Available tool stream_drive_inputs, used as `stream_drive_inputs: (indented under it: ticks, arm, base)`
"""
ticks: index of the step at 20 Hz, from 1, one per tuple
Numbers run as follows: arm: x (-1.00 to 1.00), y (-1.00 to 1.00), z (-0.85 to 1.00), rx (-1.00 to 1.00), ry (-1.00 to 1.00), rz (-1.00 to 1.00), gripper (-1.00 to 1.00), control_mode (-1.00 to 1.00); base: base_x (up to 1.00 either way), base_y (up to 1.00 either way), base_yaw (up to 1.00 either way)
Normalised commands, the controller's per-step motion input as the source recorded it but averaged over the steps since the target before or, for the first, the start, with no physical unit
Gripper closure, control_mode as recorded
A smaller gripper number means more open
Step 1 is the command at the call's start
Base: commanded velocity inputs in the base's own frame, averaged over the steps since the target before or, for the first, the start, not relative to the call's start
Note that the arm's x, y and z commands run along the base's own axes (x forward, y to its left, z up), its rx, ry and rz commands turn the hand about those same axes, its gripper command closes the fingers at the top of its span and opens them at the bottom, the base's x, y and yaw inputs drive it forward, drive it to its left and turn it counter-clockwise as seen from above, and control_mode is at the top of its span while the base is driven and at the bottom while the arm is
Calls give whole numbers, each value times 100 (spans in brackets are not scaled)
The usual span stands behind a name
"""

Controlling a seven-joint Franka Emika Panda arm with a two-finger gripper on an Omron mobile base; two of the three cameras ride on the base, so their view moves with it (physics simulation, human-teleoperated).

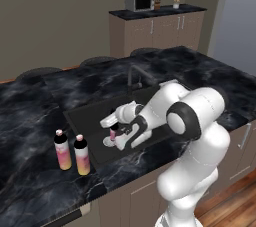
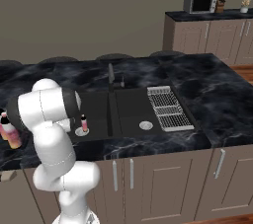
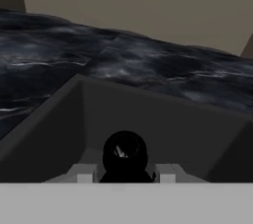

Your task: Place the large bottle from the dining counter next to the other large bottle outside the sink, and place the small bottle from the dining counter next to the other small bottle inside the sink.

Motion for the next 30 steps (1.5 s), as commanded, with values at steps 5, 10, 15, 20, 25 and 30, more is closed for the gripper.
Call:
stream_drive_inputs:
  ticks: [5,10,15,20,25,30]
  arm:
    - [0,22,-28,0,0,2,100,-100]
    - [-1,26,-13,0,0,1,100,-100]
    - [-5,30,-14,0,0,0,100,-100]
    - [-3,30,-26,0,0,0,100,-100]
    - [-8,28,-32,0,0,1,100,-100]
    - [-6,13,-31,0,0,0,100,-100]
  base:
    - [0,0,0]
    - [0,0,0]
    - [0,0,0]
    - [0,0,0]
    - [0,0,0]
    - [0,0,0]
